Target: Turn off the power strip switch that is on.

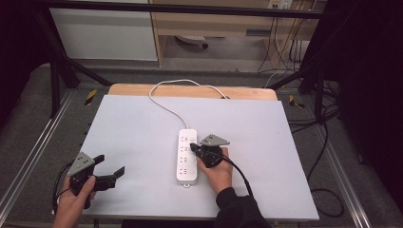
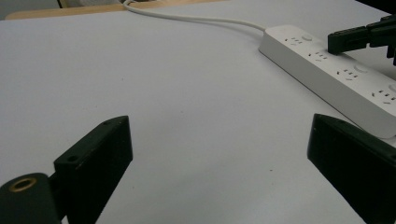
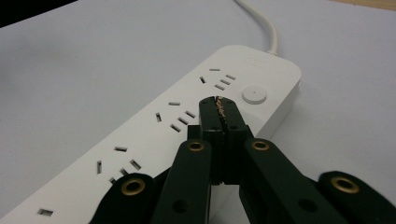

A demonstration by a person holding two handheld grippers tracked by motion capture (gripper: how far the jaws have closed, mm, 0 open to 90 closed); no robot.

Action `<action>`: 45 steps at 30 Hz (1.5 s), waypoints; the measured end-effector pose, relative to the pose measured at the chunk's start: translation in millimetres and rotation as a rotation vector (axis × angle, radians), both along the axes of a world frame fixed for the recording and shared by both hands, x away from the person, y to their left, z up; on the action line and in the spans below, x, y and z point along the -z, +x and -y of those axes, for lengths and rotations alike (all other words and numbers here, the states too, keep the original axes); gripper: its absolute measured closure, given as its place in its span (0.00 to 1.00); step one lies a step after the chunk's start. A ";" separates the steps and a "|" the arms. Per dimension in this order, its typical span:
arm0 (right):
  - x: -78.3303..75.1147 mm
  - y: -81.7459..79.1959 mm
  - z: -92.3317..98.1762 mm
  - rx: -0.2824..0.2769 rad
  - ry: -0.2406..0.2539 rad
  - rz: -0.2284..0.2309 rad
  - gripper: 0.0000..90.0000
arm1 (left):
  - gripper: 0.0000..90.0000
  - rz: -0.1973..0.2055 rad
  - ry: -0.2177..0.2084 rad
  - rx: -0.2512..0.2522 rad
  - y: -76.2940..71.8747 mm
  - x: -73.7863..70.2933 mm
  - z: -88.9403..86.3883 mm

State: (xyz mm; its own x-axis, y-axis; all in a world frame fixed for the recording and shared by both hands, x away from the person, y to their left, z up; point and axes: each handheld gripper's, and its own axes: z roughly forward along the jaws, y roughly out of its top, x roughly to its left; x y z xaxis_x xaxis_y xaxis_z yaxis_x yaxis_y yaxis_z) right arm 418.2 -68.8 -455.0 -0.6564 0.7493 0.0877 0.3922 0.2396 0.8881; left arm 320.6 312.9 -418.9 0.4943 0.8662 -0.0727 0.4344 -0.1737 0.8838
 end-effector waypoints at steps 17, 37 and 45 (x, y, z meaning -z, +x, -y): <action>0.4 -1.2 -3.0 -0.006 -0.003 0.007 1.00 | 0.08 0.003 -0.001 -0.001 -0.2 -0.4 -1.3; 2.8 1.5 -0.5 -0.006 0.022 -0.001 1.00 | 0.08 0.003 -0.002 0.000 -0.6 -0.6 0.0; 3.1 0.3 -2.0 0.001 0.009 0.008 1.00 | 0.08 0.004 -0.003 0.000 -0.6 -0.6 -0.5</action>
State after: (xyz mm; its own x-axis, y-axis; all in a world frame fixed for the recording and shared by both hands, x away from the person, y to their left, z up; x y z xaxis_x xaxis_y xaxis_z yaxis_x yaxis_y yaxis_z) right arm 418.5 -66.8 -458.1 -0.6563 0.7492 0.0891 0.3849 0.2310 0.8936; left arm 320.0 313.5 -418.3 0.4947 0.8660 -0.0729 0.4306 -0.1714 0.8861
